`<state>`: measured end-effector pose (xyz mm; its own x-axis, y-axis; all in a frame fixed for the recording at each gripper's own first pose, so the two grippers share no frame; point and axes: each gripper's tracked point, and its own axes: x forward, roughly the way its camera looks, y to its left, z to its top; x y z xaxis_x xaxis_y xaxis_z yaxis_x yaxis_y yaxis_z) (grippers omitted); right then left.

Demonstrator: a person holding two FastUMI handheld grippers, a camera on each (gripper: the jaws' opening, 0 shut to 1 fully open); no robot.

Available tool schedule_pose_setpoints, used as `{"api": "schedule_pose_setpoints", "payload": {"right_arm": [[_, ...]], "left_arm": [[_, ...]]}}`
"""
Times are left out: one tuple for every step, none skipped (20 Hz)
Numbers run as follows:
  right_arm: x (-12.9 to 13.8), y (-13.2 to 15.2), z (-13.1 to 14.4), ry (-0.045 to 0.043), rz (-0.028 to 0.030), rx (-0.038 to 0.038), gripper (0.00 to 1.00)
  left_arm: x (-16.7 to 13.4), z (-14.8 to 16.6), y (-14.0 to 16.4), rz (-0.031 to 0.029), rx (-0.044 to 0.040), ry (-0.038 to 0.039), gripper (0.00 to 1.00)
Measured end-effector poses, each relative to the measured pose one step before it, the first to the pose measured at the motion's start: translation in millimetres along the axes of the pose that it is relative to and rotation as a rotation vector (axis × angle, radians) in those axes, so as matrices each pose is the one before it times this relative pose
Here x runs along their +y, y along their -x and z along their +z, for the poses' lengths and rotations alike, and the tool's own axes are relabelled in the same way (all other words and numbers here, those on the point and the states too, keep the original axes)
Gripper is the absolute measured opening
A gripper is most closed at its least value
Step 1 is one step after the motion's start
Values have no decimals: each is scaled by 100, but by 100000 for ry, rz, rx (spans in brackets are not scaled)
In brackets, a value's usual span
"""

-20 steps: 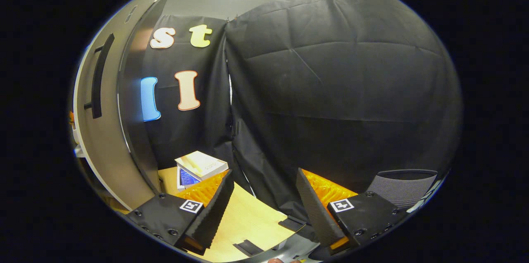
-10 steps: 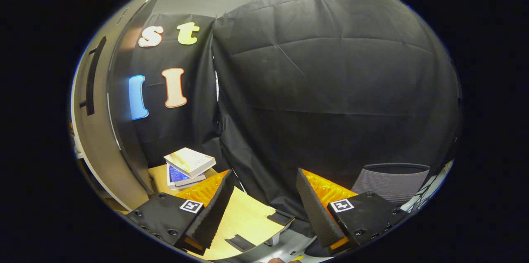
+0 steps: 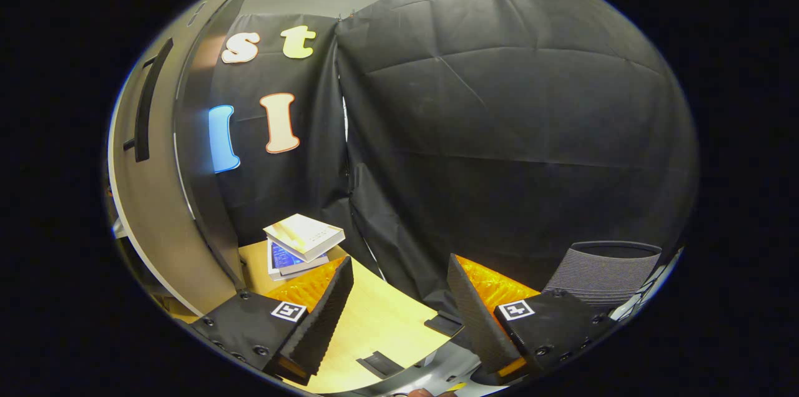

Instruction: Grab one shoe with the right hand and put it into the shoe cabinet, grab the other shoe with the left hand and put it into the shoe cabinet; then close the right door with the right hand and the left door with the left hand.

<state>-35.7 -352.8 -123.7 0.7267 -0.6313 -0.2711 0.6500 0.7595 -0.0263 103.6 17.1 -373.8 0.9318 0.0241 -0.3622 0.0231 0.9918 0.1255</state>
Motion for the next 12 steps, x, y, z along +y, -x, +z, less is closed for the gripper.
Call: {"api": "schedule_pose_setpoints", "payload": {"right_arm": [[193, 20, -64, -789, 619, 679, 96], [228, -65, 121, -1229, 729, 322, 96], [174, -110, 270, -1133, 719, 33, 96], [65, -152, 192, -720, 596, -126, 96], [122, -297, 419, -169, 474, -267, 96], [120, -308, 474, 469, 583, -458, 95], [240, -360, 583, 963, 830, -530, 96], [428, -260, 534, 1136, 1419, -545, 92], [550, -279, 672, 1047, 1726, -705, 96], [497, -408, 933, 826, 1825, -806, 92], [568, -366, 1082, 277, 1826, -916, 92], [562, -287, 1196, -246, 1999, -1243, 92]], "left_arm": [[-437, 644, 1393, -235, -1752, -1762, 43], [-341, 253, 1494, 196, -915, -1560, 61], [219, -59, 1670, 849, -1263, -1603, 80], [136, 137, 1331, 1502, -2337, -1635, 98], [185, 184, 1425, 997, -2733, -1213, 98], [-89, 408, 1734, 12, -3142, -970, 98], [-104, 367, 2119, -922, -2996, -814, 98], [-153, 514, 1956, -676, -2630, -81, 99], [-81, 424, 1891, -415, -2648, 422, 99], [-140, 777, 1790, -596, -2469, 249, 99], [-90, 871, 2024, -148, -2504, -21, 99], [-78, 801, 1608, 569, -1601, 185, 99]]}}
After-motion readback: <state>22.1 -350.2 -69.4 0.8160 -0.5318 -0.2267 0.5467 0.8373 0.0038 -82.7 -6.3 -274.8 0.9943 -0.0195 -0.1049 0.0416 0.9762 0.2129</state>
